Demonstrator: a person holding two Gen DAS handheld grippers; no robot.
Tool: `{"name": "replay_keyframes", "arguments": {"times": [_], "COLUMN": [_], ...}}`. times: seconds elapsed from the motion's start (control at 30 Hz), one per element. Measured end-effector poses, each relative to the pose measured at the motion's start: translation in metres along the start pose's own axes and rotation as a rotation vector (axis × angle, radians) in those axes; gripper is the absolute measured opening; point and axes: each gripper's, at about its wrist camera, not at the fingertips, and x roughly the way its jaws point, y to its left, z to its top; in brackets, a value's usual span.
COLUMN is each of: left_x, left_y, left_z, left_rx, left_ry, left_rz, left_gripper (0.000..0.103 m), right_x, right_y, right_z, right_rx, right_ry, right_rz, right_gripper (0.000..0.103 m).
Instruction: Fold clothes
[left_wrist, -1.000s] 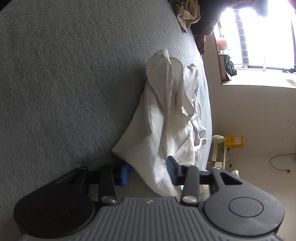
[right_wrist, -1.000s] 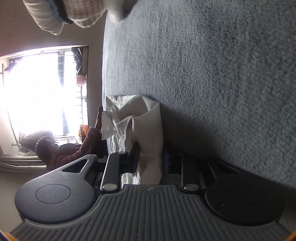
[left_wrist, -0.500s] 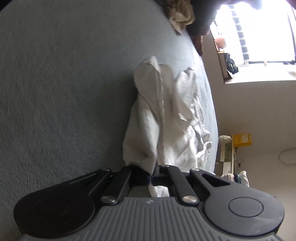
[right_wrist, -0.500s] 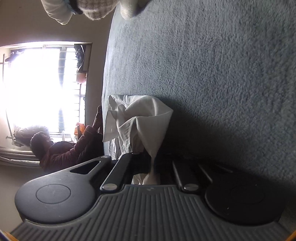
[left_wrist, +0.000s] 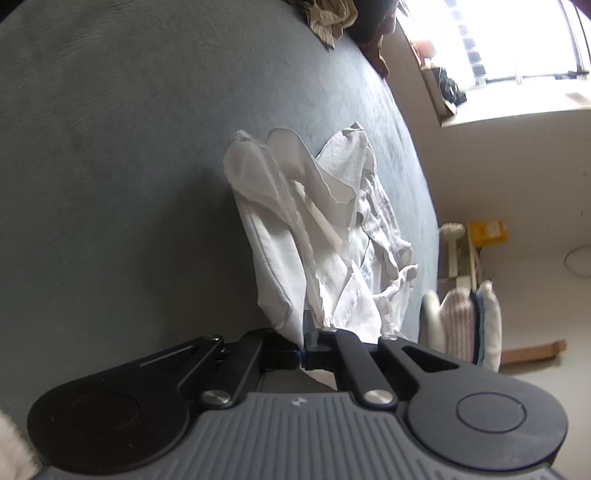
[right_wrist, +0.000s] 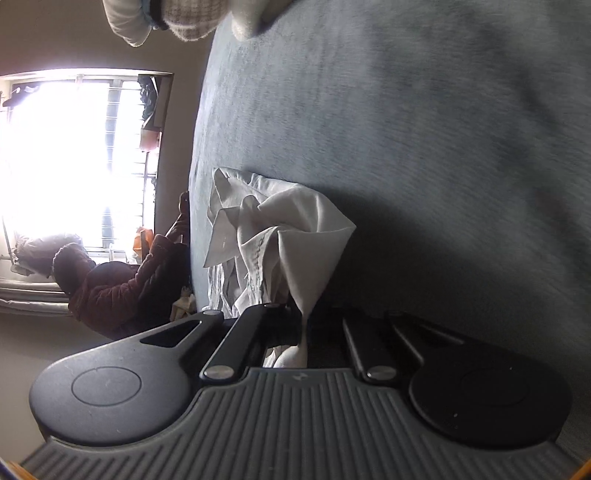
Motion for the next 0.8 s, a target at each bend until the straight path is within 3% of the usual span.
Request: {"name": "replay_keyframes", "arguments": {"times": [0.33,0.5,0.6,0.67,0.73,0.8], "left_x": [-0.056,-0.045,-0.045,-0.042,-0.050,-0.050], "left_y": [0.024,0.029,0.027,0.012,0.006,-0.009], "left_z": [-0.050,-0.058,-0.055,-0.053,-0.049,-0.048], "left_rx": [0.055,0.086,0.120,0.151,0.181,0.206], "left_ry": [0.172,0.204,0.219,0.208,0.187,0.164], "left_rz": [0.085,0.165,0.200,0.211,0.216,0.212], "left_gripper": [0.001,0.003,0.028,0.045,0.050,0.050], "right_x": [-0.091,-0.109,-0.114,-0.119,-0.133,-0.155], "right_y": [-0.046,-0.063,-0.066,-0.064,-0.056,-0.047], "right_z": [-0.027,-0.032,-0.028,-0.024,-0.021,-0.020], "right_rx": [0.040,0.114,0.155,0.167,0.141,0.106], "right_ry": [0.069,0.104,0.088,0.067,0.018,-0.055], "right_rz": [-0.102,-0.146,-0.159,-0.167,-0.186,-0.212], "right_gripper": [0.001,0.005,0.015,0.033,0.042,0.045]}}
